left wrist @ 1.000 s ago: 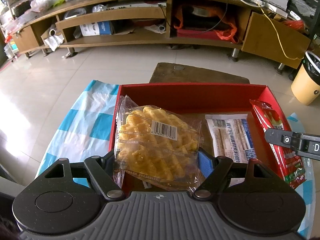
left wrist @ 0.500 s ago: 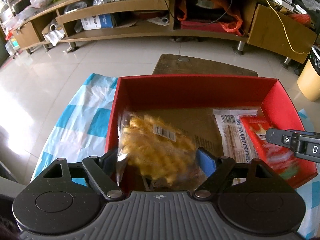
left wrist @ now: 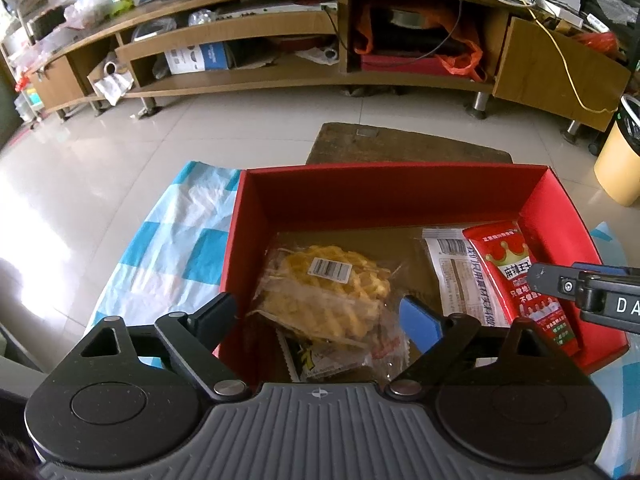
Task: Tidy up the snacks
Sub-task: 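Lower both packs into the red box and open both tools, then withdraw both open tools up out of the red box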
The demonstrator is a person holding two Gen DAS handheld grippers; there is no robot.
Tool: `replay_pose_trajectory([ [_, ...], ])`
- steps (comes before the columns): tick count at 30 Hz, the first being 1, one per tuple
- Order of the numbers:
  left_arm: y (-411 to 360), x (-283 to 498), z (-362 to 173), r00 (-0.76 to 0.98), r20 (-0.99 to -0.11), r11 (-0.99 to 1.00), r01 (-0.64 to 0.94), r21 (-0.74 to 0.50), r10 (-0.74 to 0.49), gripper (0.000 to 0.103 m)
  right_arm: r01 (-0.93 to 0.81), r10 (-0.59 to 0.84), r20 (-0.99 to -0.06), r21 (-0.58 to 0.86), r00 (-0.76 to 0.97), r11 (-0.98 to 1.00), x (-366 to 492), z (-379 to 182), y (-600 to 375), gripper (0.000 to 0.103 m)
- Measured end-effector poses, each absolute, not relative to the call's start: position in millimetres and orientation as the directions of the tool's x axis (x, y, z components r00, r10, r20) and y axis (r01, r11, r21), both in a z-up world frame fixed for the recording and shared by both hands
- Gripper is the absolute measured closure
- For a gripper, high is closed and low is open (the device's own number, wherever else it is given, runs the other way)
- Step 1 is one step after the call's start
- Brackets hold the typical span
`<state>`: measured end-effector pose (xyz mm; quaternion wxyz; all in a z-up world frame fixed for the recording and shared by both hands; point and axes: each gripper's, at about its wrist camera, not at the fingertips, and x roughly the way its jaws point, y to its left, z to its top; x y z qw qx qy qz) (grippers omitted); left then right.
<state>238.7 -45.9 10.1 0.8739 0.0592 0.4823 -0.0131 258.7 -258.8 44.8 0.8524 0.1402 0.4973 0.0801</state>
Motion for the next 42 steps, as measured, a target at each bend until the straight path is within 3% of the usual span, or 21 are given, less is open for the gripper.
replay_pose_trajectory([
  [26,-42,181,29,0.586,-0.808,0.982,0.11,0.151,0.059,0.008,-0.112,0.283,-0.811,0.264,0.511,0.958,206,77,-234,0.048],
  [42,-11,137,18,0.505,-0.862,0.991,0.094,0.1,0.039,0.006,-0.166,0.328,-0.846,0.284,0.421,0.945,163,66,-209,0.047],
])
